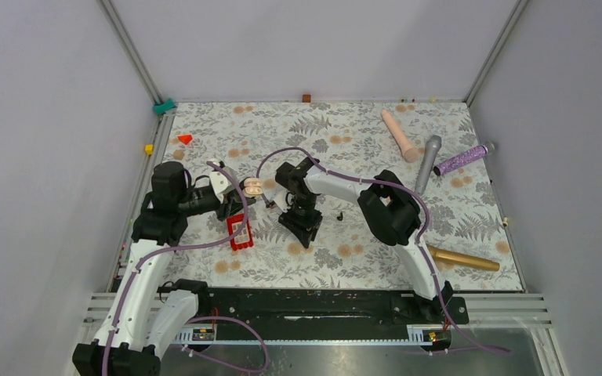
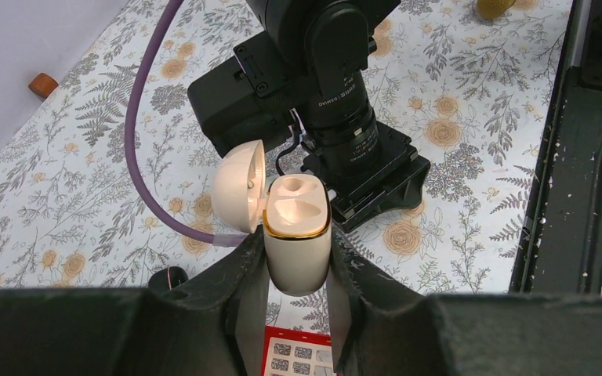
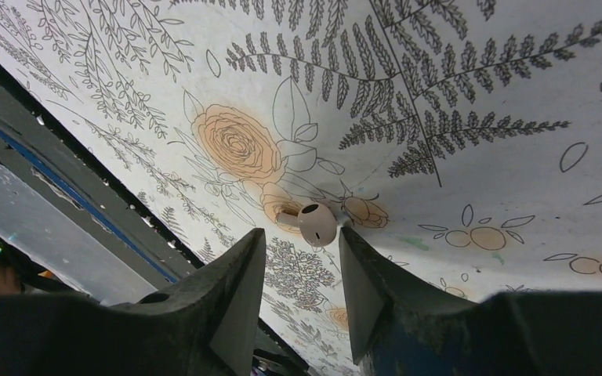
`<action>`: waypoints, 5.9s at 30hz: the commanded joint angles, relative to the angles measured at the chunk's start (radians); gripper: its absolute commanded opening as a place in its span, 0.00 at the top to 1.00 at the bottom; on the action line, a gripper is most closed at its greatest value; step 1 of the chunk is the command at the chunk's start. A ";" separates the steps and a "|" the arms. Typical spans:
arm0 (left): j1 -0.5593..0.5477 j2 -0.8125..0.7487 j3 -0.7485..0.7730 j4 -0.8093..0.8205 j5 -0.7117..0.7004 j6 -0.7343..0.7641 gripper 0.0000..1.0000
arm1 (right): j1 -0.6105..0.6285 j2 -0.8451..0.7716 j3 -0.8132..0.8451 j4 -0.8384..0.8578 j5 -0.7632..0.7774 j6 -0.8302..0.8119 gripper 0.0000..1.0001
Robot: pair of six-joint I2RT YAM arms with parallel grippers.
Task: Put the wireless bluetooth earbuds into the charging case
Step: Pick up the right earbud from the center of the board, then insert the right earbud into the right side groove of the charging case.
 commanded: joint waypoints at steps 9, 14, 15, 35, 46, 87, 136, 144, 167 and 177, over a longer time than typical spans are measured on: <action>0.009 -0.015 -0.004 0.035 0.051 0.015 1.00 | -0.003 0.032 0.041 -0.016 -0.017 0.020 0.56; 0.010 -0.013 -0.006 0.035 0.054 0.016 1.00 | -0.003 0.028 0.042 0.007 0.032 0.026 0.57; 0.009 -0.013 -0.006 0.035 0.054 0.017 1.00 | -0.003 0.026 0.041 0.013 0.045 0.026 0.57; 0.012 -0.009 -0.007 0.035 0.062 0.017 1.00 | -0.003 0.005 0.017 0.081 0.029 0.024 0.56; 0.013 -0.006 -0.008 0.035 0.065 0.020 1.00 | 0.000 0.017 0.012 0.080 0.032 0.029 0.69; -0.027 0.116 -0.019 0.311 0.004 -0.246 1.00 | -0.140 -0.498 -0.098 0.150 0.253 -0.050 0.87; -0.336 0.526 0.160 0.488 0.286 -0.575 1.00 | 0.100 -0.958 -0.372 0.555 0.453 -0.181 0.86; -0.333 0.519 0.157 0.502 0.280 -0.588 1.00 | 0.112 -0.955 -0.385 0.555 0.458 -0.192 0.86; -0.321 0.492 0.124 0.577 0.274 -0.625 1.00 | 0.118 -0.916 -0.377 0.546 0.455 -0.124 0.84; -0.320 0.476 0.103 0.612 0.303 -0.628 1.00 | 0.116 -0.910 -0.371 0.547 0.450 -0.113 0.78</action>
